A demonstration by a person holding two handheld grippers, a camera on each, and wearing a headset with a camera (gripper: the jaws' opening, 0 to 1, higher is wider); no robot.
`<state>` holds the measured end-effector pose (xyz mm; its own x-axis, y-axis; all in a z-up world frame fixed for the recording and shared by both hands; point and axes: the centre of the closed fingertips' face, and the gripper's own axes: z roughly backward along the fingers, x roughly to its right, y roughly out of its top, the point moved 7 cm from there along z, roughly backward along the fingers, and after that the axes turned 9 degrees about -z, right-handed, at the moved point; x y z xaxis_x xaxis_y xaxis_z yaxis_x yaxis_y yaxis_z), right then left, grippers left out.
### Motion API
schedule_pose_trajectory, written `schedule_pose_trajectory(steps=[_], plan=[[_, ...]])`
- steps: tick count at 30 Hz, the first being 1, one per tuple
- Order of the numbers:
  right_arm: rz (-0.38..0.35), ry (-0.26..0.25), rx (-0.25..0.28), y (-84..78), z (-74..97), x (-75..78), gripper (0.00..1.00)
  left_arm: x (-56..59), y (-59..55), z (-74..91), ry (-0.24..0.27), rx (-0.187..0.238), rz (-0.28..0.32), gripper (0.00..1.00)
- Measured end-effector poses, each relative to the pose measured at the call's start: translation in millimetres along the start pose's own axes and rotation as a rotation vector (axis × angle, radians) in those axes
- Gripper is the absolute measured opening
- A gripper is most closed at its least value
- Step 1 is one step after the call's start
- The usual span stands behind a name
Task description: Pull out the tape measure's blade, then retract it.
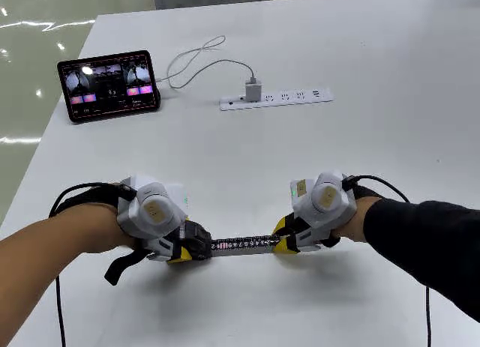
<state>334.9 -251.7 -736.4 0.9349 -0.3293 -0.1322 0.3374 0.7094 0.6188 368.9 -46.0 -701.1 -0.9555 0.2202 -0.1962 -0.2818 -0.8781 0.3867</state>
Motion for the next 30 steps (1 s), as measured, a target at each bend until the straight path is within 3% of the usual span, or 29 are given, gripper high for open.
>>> schedule_pose_trajectory(steps=[30], plan=[[-0.021, -0.013, -0.005, -17.0, 16.2, 6.6, 0.09, -0.1, -0.5, -0.2, 0.008, 0.004, 0.015, 0.31]])
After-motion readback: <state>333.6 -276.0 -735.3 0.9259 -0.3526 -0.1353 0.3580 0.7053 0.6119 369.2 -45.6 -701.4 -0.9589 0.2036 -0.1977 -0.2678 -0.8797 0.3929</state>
